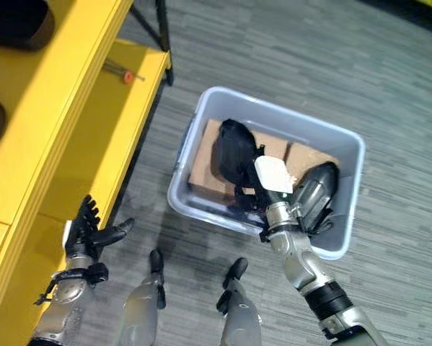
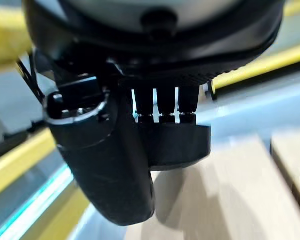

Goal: Move parts from the plastic box to the shelf.

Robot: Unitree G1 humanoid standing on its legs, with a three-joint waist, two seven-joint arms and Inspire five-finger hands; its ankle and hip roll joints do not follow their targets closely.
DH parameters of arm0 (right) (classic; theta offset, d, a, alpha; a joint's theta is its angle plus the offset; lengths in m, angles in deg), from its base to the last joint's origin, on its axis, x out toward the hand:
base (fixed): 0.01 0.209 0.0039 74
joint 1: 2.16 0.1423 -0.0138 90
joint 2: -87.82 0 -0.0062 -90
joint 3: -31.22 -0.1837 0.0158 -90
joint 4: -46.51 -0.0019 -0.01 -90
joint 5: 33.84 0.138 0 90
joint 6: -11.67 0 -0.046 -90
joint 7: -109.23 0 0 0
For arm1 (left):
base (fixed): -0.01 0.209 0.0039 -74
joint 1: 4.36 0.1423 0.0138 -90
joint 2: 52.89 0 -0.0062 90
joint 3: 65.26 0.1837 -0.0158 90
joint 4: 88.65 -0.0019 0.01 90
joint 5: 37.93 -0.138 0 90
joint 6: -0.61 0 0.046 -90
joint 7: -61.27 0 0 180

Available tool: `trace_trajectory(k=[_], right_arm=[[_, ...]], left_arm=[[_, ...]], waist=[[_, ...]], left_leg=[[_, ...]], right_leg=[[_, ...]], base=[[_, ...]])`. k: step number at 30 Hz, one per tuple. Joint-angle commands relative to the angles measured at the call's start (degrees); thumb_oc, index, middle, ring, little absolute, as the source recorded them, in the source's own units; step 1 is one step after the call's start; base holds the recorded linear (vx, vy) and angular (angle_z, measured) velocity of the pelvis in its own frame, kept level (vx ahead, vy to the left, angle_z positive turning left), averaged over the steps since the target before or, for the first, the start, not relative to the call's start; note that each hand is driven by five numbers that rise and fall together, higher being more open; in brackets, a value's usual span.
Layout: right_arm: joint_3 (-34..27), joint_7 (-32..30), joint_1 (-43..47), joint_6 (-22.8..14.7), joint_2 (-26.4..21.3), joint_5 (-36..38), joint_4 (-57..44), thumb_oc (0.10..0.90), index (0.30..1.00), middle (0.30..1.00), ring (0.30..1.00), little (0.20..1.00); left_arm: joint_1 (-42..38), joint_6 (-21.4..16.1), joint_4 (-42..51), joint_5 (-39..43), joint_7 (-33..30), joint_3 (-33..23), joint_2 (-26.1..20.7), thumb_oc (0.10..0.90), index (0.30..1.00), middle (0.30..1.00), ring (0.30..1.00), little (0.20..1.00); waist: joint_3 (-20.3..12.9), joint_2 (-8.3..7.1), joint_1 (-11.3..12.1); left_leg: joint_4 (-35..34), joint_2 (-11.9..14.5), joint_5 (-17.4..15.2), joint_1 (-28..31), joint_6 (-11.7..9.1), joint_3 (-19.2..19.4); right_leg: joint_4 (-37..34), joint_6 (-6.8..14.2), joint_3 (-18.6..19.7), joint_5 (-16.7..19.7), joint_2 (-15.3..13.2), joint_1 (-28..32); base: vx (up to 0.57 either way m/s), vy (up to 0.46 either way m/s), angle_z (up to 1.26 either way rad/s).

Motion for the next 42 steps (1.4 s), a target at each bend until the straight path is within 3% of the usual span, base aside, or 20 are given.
trace_trajectory(k=[1,10,21,26,29,31,32,33,35,37,38,39,41,42], right_arm=[[-5.27,-2.7,5.93,-4.39,-3.4,-0.23,-4.71,0.4,0.3,0.3,0.3,0.3],[-5.83,0.33,6.98,-7.57,-3.83,0.08,-12.38,0.4,0.3,0.3,0.3,0.3],[-3.86,3.39,6.61,-9.76,-3.01,3.63,-14.05,0.4,0.3,0.3,0.3,0.3],[-2.52,4.07,7.92,-10.08,-3.08,4.25,-14.21,0.4,0.3,0.3,0.3,0.3],[-0.56,3.97,11.43,-10.49,-2.74,5.19,-14.4,0.4,0.3,0.3,0.3,0.3],[0.58,3.32,14.0,-10.66,-2.72,5.51,-14.54,0.4,0.3,0.3,0.3,0.3],[0.65,3.24,14.23,-10.71,-2.74,5.52,-14.37,0.4,0.3,0.3,0.3,0.3],[0.57,2.6,15.69,-10.62,-3.63,5.44,-14.42,0.4,0.3,0.3,0.3,0.3],[0.03,1.93,16.21,-10.61,-4.17,5.28,-14.8,0.4,0.3,0.3,0.3,0.3],[-0.85,0.89,15.43,-10.33,-5.25,4.66,-15.23,0.4,0.3,0.3,0.3,0.3],[-1.28,0.45,14.76,-10.25,-5.37,4.93,-15.52,0.4,0.3,0.3,0.3,0.3],[-1.2,0.01,14.82,-10.0,-5.35,4.87,-15.36,0.4,0.3,0.3,0.3,0.3],[-2.38,-1.28,13.62,-9.14,-5.28,4.22,-15.39,0.4,0.3,0.3,0.3,0.3],[-3.12,-1.57,12.73,-8.91,-5.69,3.62,-16.11,0.4,0.3,0.3,0.3,0.3]], left_arm=[[0.55,-3.33,3.61,-2.63,1.85,0.05,-0.73,0.9,1.0,1.0,1.0,1.0],[4.45,-2.45,3.56,-3.71,3.87,-2.24,0.3,0.9,1.0,1.0,1.0,1.0],[9.17,-2.07,2.8,-2.87,5.41,-3.79,3.37,0.9,1.0,1.0,1.0,1.0],[9.86,-2.01,2.92,-2.38,5.22,-4.32,3.88,0.9,1.0,1.0,1.0,1.0],[10.49,-2.22,3.32,-1.35,4.65,-5.0,4.48,0.9,1.0,1.0,1.0,1.0],[10.2,-2.3,3.22,-0.59,4.19,-4.88,4.5,0.9,1.0,1.0,1.0,1.0],[10.06,-2.3,3.19,-0.59,4.17,-4.91,4.54,0.9,1.0,1.0,1.0,1.0],[9.14,-2.4,3.31,-0.28,4.11,-4.05,4.27,0.9,1.0,1.0,1.0,1.0],[8.22,-2.46,2.95,-0.22,3.77,-3.53,4.08,0.9,1.0,1.0,1.0,1.0],[6.42,-2.47,2.77,-0.04,3.42,-2.3,3.85,0.9,1.0,1.0,1.0,1.0],[5.63,-2.36,2.71,-0.04,3.35,-1.72,3.54,0.9,1.0,1.0,1.0,1.0],[5.1,-2.29,2.69,0.04,3.55,-1.04,3.37,0.9,1.0,1.0,1.0,1.0],[3.33,-2.13,3.53,0.21,3.79,0.36,3.08,0.9,1.0,1.0,1.0,1.0],[2.78,-1.98,3.41,0.31,3.42,0.78,2.89,0.9,1.0,1.0,1.0,1.0]], waist=[[-4.93,1.0,0.22],[-12.82,0.97,-0.36],[-18.6,1.9,0.03],[-18.86,2.18,0.52],[-18.05,2.55,2.09],[-16.06,2.83,3.89],[-16.01,2.9,3.66],[-13.65,3.06,4.79],[-12.67,3.11,4.59],[-11.93,2.79,3.13],[-11.95,2.53,1.82],[-11.97,2.16,1.52],[-11.85,2.14,1.62],[-12.13,2.43,0.88]], left_leg=[[-3.72,-0.66,1.46,2.17,0.98,0.29],[-3.96,1.39,0.6,8.13,0.58,2.31],[-3.56,4.53,1.17,11.75,-0.83,3.66],[-3.2,5.65,1.72,12.2,-1.31,3.63],[-1.29,7.86,3.31,11.27,-2.47,2.61],[-0.16,8.7,5.0,9.33,-3.05,1.5],[-0.04,8.75,5.05,9.05,-3.11,1.2],[1.41,8.66,6.28,6.06,-3.39,-0.08],[2.78,8.69,6.85,3.8,-3.44,-0.15],[6.81,10.95,5.56,3.08,-3.88,5.42],[9.49,14.18,5.31,3.75,-4.17,11.24],[12.85,15.77,4.67,4.59,-4.07,12.95],[23.18,17.62,0.33,6.64,-3.85,10.0],[23.43,18.59,-0.41,8.12,-3.95,10.13]], right_leg=[[4.35,7.03,-0.79,-2.62,-3.11,1.6],[3.95,6.11,1.31,-5.09,-1.17,5.8],[3.01,4.28,2.79,-8.03,2.46,8.92],[3.5,3.53,2.55,-9.12,3.42,9.38],[4.5,2.29,1.43,-11.14,5.37,9.62],[5.92,1.69,0.16,-12.2,5.87,8.98],[6.03,1.62,-0.07,-12.29,5.9,8.9],[7.09,1.01,-1.64,-12.87,5.7,8.44],[8.16,0.5,-3.73,-13.45,5.29,7.85],[9.94,0.25,-6.26,-14.8,4.41,7.4],[10.3,-0.41,-8.62,-15.02,3.89,7.17],[10.59,-1.05,-10.13,-15.13,3.27,6.88],[13.93,-1.76,-12.86,-15.66,1.2,7.18],[15.37,-1.7,-14.21,-15.89,0.05,7.12]], base=[[0.03,-0.023,-0.19],[0.06,-0.028,-0.15],[0.03,-0.063,-0.12],[0.0,-0.085,-0.03],[-0.05,-0.165,0.0],[-0.13,-0.124,0.03],[-0.21,-0.14,0.08],[-0.22,-0.125,0.27],[-0.15,-0.116,0.65],[-0.1,-0.113,1.02],[-0.19,-0.09,1.19],[-0.14,-0.067,2.02],[-0.06,0.075,1.74],[-0.03,0.211,0.5]])
